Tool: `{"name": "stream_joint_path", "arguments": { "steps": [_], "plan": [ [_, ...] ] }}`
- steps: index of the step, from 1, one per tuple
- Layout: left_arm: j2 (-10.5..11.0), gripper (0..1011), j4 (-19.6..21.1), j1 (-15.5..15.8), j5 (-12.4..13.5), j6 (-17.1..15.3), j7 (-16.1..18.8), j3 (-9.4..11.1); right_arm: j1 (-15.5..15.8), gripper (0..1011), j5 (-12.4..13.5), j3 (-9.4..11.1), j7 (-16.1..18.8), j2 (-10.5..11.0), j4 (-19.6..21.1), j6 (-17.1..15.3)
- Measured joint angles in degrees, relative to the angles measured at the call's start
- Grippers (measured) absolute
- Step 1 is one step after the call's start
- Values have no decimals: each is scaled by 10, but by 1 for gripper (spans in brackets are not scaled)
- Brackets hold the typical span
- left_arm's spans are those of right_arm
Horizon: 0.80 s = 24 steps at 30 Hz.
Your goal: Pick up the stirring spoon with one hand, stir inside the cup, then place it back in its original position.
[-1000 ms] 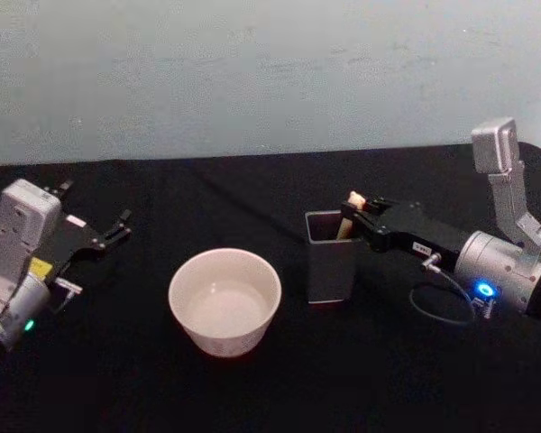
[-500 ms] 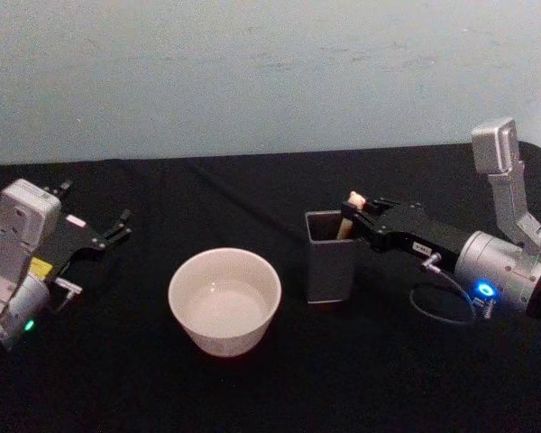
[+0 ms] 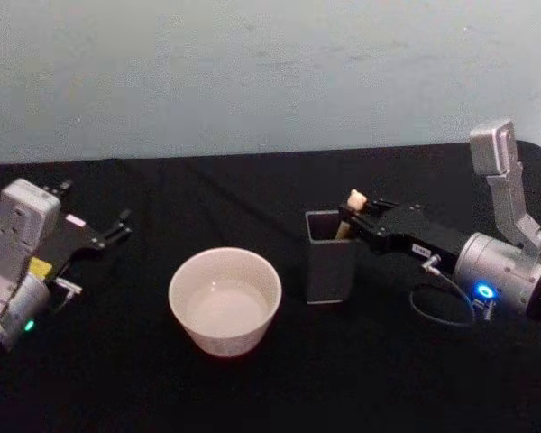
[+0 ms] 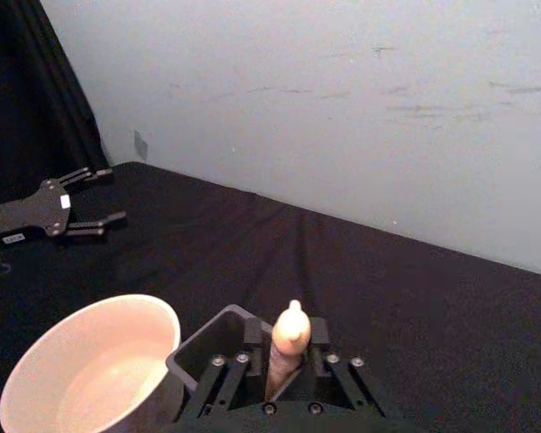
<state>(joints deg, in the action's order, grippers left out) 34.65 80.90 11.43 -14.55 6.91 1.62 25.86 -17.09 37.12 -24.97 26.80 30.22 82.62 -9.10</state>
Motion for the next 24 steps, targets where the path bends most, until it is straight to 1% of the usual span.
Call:
{"name": "stream_joint_path", "arguments": {
  "steps": [1, 2, 5, 6, 8, 10, 13, 15, 16, 17, 24],
  "plan": [
    [0, 1001, 0, 0, 0, 0, 0, 0, 0, 321, 0, 0, 0, 0, 0, 0],
    [0, 1001, 0, 0, 0, 0, 0, 0, 0, 375, 0, 0, 0, 0, 0, 0],
    [0, 1001, 0, 0, 0, 0, 0, 0, 0, 450, 0, 0, 0, 0, 0, 0],
    [0, 1001, 0, 0, 0, 0, 0, 0, 0, 500, 0, 0, 0, 0, 0, 0],
    [0, 1001, 0, 0, 0, 0, 0, 0, 0, 536, 0, 0, 0, 0, 0, 0],
    [0, 1001, 0, 0, 0, 0, 0, 0, 0, 621, 0, 0, 0, 0, 0, 0],
    [0, 1002, 0, 0, 0, 0, 0, 0, 0, 702, 0, 0, 0, 0, 0, 0],
    [0, 1001, 0, 0, 0, 0, 0, 0, 0, 777, 0, 0, 0, 0, 0, 0],
    [0, 1001, 0, 0, 0, 0, 0, 0, 0, 791, 0, 0, 0, 0, 0, 0],
    [0, 1001, 0, 0, 0, 0, 0, 0, 0, 842, 0, 0, 0, 0, 0, 0],
    [0, 1001, 0, 0, 0, 0, 0, 0, 0, 1002, 0, 0, 0, 0, 0, 1]
  ]
}}
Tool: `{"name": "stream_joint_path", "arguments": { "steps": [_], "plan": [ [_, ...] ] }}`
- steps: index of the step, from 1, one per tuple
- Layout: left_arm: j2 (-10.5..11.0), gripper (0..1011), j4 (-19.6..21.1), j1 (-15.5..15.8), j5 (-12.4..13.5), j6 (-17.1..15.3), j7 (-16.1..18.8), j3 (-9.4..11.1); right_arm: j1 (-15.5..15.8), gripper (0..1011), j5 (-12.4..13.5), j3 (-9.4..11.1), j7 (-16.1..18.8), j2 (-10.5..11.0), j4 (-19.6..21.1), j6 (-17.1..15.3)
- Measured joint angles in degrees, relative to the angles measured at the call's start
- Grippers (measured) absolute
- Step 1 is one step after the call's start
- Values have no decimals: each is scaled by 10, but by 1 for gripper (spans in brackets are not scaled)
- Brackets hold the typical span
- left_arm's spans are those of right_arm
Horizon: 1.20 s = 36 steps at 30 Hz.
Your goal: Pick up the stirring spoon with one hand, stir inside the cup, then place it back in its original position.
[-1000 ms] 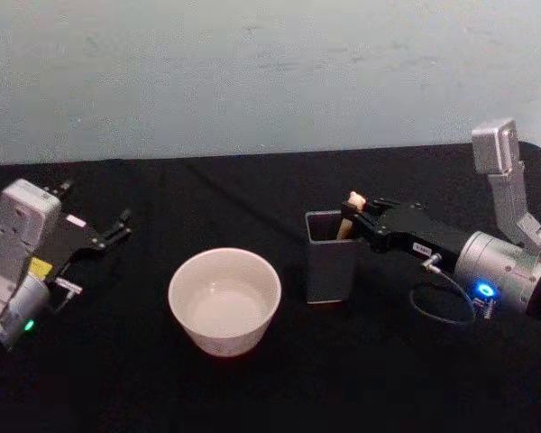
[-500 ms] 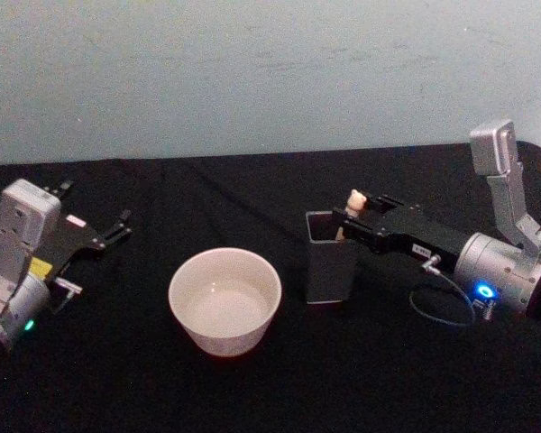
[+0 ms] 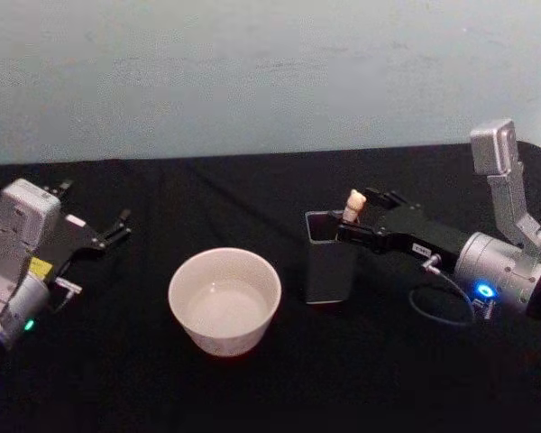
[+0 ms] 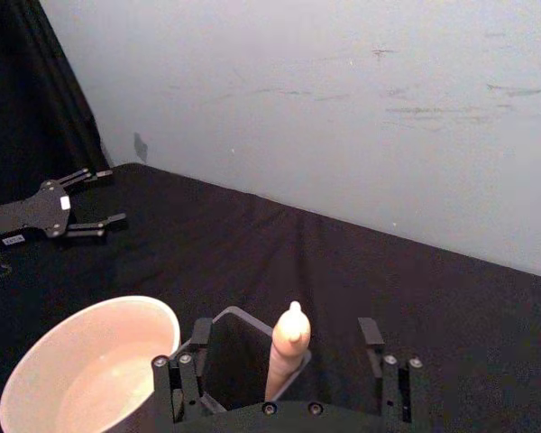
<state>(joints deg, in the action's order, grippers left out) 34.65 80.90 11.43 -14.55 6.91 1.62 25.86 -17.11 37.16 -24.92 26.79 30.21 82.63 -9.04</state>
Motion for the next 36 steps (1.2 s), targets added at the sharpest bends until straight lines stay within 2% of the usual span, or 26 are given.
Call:
{"name": "stream_joint_path", "arguments": {
  "steps": [11, 16, 20, 21, 22, 23, 25, 26, 30, 33, 36],
  "plan": [
    [0, 1001, 0, 0, 0, 0, 0, 0, 1, 1002, -3, 3, -2, -1, 4, 9],
    [0, 1001, 0, 0, 0, 0, 0, 0, 8, 1002, -6, 21, -20, -9, 21, 33],
    [0, 1001, 0, 0, 0, 0, 0, 0, 20, 1002, -21, 46, -60, -24, 41, 72],
    [0, 1001, 0, 0, 0, 0, 0, 0, 26, 1002, -37, 56, -92, -32, 50, 89],
    [0, 1001, 0, 0, 0, 0, 0, 0, 29, 1002, -48, 60, -108, -36, 54, 98],
    [0, 1001, 0, 0, 0, 0, 0, 0, 34, 1002, -74, 66, -144, -46, 60, 113],
    [0, 1002, 0, 0, 0, 0, 0, 0, 37, 1002, -106, 68, -182, -54, 61, 125],
    [0, 1001, 0, 0, 0, 0, 0, 0, 40, 1002, -135, 68, -217, -62, 59, 128],
    [0, 1001, 0, 0, 0, 0, 0, 0, 45, 1002, -183, 67, -277, -77, 41, 114],
    [0, 1001, 0, 0, 0, 0, 0, 0, 49, 1002, -209, 62, -304, -85, 18, 96],
    [0, 1001, 0, 0, 0, 0, 0, 0, 54, 1002, -222, 58, -312, -89, -6, 75]
  ]
}}
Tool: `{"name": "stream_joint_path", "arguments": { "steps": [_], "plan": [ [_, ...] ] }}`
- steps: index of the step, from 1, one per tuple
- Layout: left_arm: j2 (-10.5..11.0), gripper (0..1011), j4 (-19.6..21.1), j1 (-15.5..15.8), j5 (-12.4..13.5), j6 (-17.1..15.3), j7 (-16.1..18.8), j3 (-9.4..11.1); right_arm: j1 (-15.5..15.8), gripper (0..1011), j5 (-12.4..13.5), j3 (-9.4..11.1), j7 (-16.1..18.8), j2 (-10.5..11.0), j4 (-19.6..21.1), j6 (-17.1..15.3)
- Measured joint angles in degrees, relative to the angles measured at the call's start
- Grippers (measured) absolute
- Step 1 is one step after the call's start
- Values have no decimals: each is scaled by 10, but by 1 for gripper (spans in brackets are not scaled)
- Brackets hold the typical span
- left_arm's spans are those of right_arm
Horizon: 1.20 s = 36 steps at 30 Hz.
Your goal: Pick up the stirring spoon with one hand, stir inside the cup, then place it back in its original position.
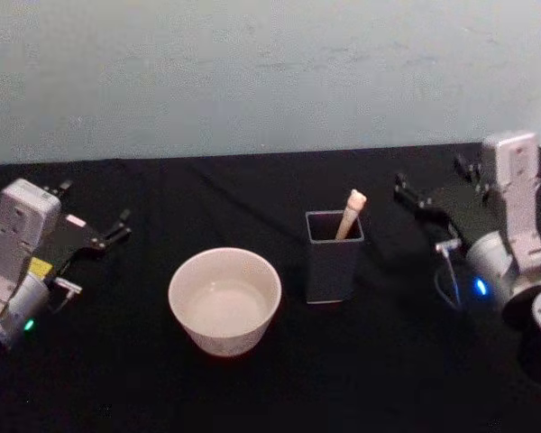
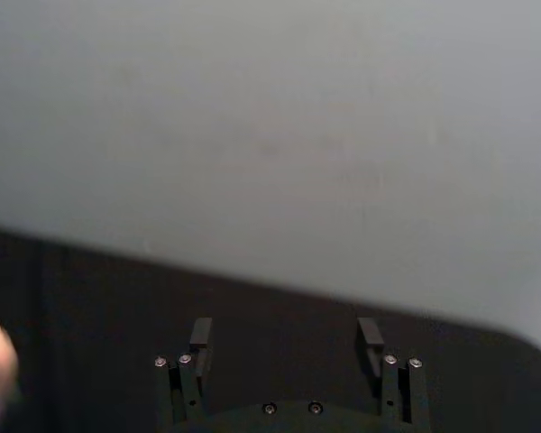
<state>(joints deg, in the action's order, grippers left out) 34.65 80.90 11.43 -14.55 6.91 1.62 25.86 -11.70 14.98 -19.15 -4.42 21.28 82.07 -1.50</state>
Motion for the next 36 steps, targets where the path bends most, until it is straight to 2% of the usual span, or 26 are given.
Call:
{"name": "stream_joint_path", "arguments": {
  "steps": [11, 36],
  "plan": [
    [0, 1001, 0, 0, 0, 0, 0, 0, 0, 1002, -19, -4, 9, -13, -51, -27],
    [0, 1001, 0, 0, 0, 0, 0, 0, 2, 1002, -20, -5, 5, -11, -47, -26]
  ]
}}
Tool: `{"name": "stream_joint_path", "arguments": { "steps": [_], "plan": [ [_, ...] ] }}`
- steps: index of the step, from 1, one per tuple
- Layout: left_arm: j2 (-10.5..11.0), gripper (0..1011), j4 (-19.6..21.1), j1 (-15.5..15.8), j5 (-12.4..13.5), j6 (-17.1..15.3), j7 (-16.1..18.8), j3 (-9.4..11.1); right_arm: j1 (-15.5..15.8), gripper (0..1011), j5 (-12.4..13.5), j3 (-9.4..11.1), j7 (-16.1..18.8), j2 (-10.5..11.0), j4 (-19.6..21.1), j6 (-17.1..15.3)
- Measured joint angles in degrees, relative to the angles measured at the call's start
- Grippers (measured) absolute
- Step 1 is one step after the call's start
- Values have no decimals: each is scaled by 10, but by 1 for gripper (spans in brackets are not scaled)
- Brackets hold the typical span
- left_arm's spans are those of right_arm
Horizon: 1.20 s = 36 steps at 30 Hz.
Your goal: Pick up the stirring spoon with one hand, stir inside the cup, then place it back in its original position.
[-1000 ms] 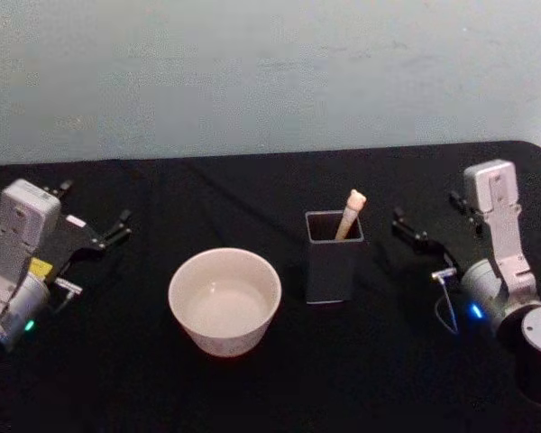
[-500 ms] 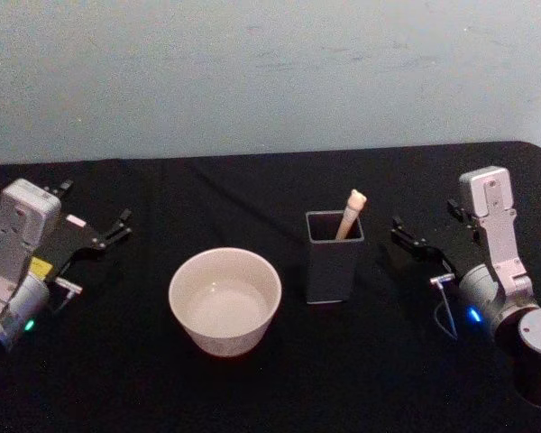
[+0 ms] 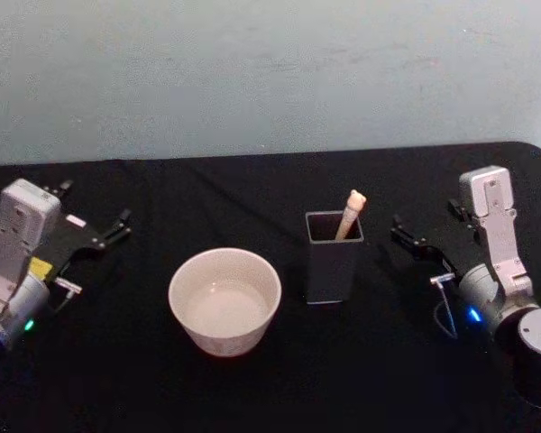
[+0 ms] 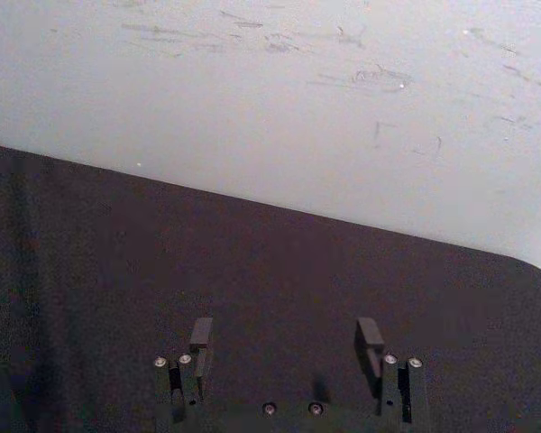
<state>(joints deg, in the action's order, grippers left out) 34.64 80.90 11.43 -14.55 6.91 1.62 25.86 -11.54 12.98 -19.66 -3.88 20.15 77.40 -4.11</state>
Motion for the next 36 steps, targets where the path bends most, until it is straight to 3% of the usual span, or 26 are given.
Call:
{"name": "stream_joint_path", "arguments": {
  "steps": [36],
  "plan": [
    [0, 1001, 0, 0, 0, 0, 0, 0, 0, 1002, 0, 0, -1, 0, 1, 0]
  ]
}}
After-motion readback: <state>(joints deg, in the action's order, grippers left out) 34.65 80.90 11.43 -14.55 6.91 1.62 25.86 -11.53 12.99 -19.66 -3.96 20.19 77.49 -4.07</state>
